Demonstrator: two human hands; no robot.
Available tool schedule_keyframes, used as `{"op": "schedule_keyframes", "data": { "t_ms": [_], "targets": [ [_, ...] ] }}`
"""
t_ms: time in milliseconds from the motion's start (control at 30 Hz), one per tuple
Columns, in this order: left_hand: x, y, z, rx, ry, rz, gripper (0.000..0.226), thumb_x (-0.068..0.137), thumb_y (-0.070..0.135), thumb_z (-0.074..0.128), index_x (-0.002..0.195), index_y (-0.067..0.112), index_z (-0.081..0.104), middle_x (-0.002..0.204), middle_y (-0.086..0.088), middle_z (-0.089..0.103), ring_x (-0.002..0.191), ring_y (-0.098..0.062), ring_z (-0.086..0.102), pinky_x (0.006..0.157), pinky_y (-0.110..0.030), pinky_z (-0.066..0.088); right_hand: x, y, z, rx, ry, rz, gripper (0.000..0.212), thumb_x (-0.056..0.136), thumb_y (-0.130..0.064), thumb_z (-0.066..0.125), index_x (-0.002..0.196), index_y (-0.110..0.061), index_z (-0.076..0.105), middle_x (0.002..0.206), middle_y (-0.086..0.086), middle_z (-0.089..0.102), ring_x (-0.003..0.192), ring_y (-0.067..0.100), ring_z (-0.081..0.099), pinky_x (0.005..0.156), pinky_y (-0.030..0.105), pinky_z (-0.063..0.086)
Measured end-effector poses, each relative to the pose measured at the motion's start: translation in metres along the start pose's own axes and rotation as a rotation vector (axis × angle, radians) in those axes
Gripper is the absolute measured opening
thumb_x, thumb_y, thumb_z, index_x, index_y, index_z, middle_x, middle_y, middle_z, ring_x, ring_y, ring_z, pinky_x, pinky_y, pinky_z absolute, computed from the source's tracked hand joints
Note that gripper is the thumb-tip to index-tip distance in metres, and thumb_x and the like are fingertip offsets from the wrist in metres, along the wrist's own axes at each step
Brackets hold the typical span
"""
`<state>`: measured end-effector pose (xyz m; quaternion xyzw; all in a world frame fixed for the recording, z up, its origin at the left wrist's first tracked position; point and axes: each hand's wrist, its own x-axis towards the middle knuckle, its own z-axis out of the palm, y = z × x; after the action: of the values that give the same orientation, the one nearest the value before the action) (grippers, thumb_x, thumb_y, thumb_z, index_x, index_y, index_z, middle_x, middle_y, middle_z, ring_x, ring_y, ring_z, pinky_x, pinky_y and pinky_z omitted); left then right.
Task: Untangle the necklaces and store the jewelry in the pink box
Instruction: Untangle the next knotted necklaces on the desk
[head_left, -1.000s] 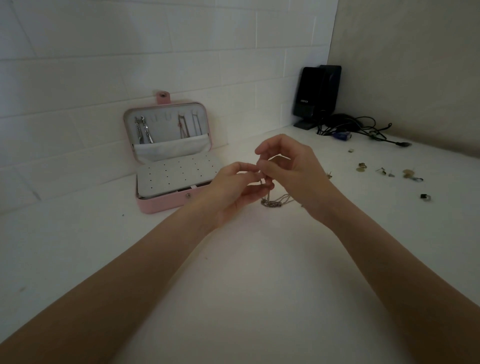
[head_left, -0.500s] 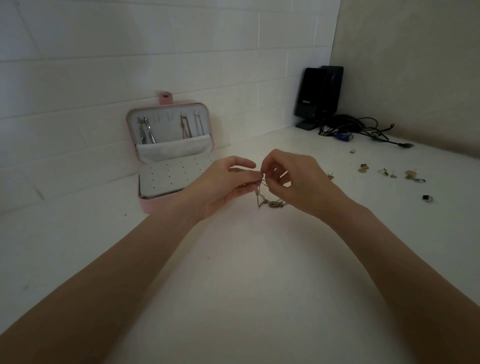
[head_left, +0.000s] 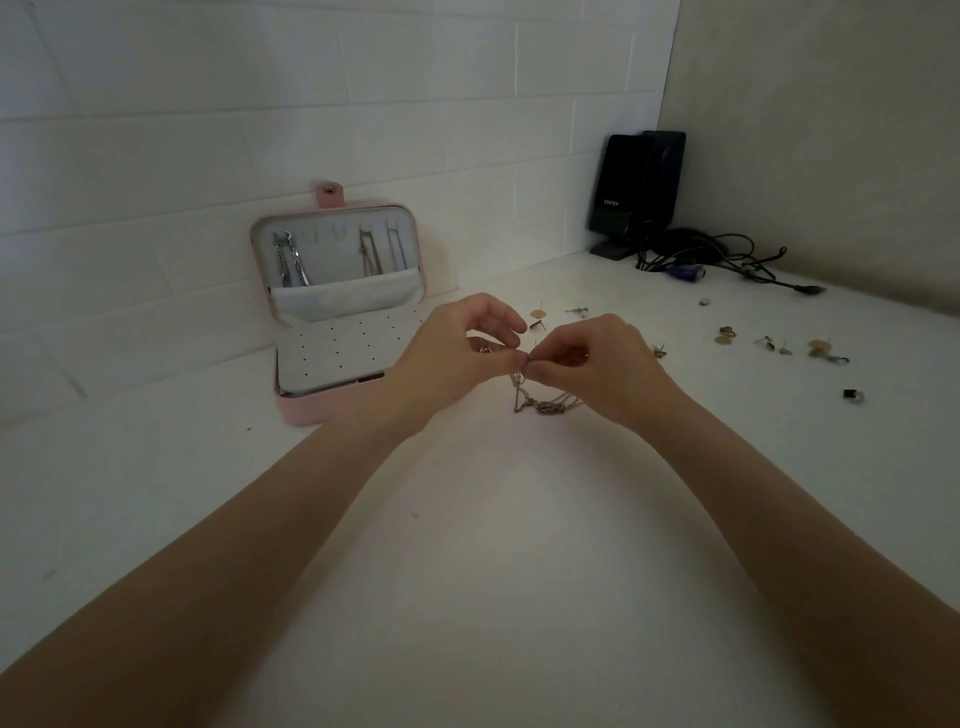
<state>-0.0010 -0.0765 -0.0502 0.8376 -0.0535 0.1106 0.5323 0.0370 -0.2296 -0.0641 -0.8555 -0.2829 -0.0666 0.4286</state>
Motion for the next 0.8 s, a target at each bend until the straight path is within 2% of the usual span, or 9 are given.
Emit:
{"op": "schedule_keyframes", "data": {
  "t_ms": [133,200,267,333,433,500,633,733,800],
  "targets": [
    [0.000,0.001,0.004,0.063,0.007,0.123,0.027,0.078,-0.001,0.066,0.081,0.024,0.060,0.083,0.007,0.060,0.072,-0.009,0.063,0.066,-0.014,0.048,-0.002,-0.001,-0.004,0.192,0.009,0.106,0.005,0.078,-0.010,0.073,0.077,-0.005,0.072,0.041,-0.015,0.051,0.037,-0.001,0.043,0.040,0.008,0.031],
    [0.000,0.001,0.005,0.097,0.015,0.160,0.029,0.078,-0.004,0.063,0.079,0.025,0.059,0.082,0.007,0.059,0.073,-0.008,0.064,0.066,-0.013,0.050,-0.003,0.000,-0.006,0.246,-0.004,0.136,0.005,0.077,-0.011,0.074,0.075,-0.006,0.072,0.048,-0.003,0.051,0.039,0.003,0.035,0.042,0.010,0.025],
    [0.000,-0.001,0.005,0.122,0.027,0.177,0.030,0.079,-0.004,0.062,0.078,0.026,0.058,0.082,0.007,0.058,0.073,-0.007,0.064,0.065,-0.012,0.050,-0.003,0.001,-0.006,0.276,-0.009,0.162,0.004,0.076,-0.012,0.074,0.074,-0.009,0.072,0.059,0.009,0.050,0.051,0.011,0.035,0.050,0.019,0.027],
    [0.001,-0.003,0.004,0.127,0.034,0.183,0.030,0.079,-0.005,0.061,0.078,0.026,0.058,0.082,0.007,0.058,0.072,-0.005,0.063,0.063,-0.013,0.050,-0.002,0.002,-0.007,0.305,-0.024,0.195,0.005,0.076,-0.013,0.074,0.074,-0.010,0.072,0.062,0.007,0.053,0.057,0.014,0.040,0.057,0.024,0.032],
    [0.001,-0.006,0.004,0.124,0.034,0.189,0.030,0.079,-0.006,0.060,0.079,0.024,0.058,0.083,0.006,0.058,0.071,-0.002,0.063,0.064,-0.014,0.052,-0.002,0.003,-0.009,0.380,-0.066,0.241,0.005,0.078,-0.011,0.072,0.074,-0.011,0.071,0.060,-0.006,0.058,0.055,0.003,0.047,0.057,0.016,0.039],
    [0.001,-0.006,0.004,0.138,0.037,0.194,0.032,0.079,-0.006,0.060,0.078,0.026,0.058,0.083,0.007,0.058,0.071,-0.004,0.063,0.067,-0.015,0.052,-0.002,0.004,-0.010,0.431,-0.097,0.278,0.006,0.079,-0.012,0.072,0.073,-0.012,0.070,0.063,-0.006,0.059,0.059,0.005,0.049,0.057,0.015,0.038],
    [0.000,-0.003,0.003,0.073,0.027,0.147,0.028,0.080,-0.003,0.062,0.080,0.025,0.059,0.086,0.005,0.059,0.070,-0.002,0.062,0.058,-0.011,0.048,-0.004,0.005,-0.013,0.400,-0.157,0.340,0.008,0.077,-0.015,0.074,0.072,-0.011,0.069,0.064,-0.002,0.058,0.061,0.009,0.050,0.055,0.014,0.038],
    [0.000,-0.001,0.002,-0.087,0.002,0.027,0.022,0.081,0.000,0.065,0.087,0.021,0.061,0.090,0.007,0.060,0.070,-0.001,0.061,0.048,-0.006,0.037,-0.003,0.004,-0.011,0.357,-0.182,0.338,0.008,0.075,-0.010,0.075,0.070,-0.010,0.068,0.068,0.003,0.064,0.066,0.013,0.055,0.067,0.023,0.042],
    [0.000,-0.001,0.001,-0.142,-0.006,-0.018,0.021,0.081,0.002,0.067,0.091,0.019,0.061,0.089,0.007,0.061,0.066,0.001,0.059,0.047,-0.004,0.035,-0.003,0.004,-0.010,0.368,-0.185,0.313,0.010,0.075,-0.003,0.073,0.070,-0.008,0.066,0.071,0.006,0.065,0.065,0.013,0.058,0.068,0.024,0.046]
  ]
}}
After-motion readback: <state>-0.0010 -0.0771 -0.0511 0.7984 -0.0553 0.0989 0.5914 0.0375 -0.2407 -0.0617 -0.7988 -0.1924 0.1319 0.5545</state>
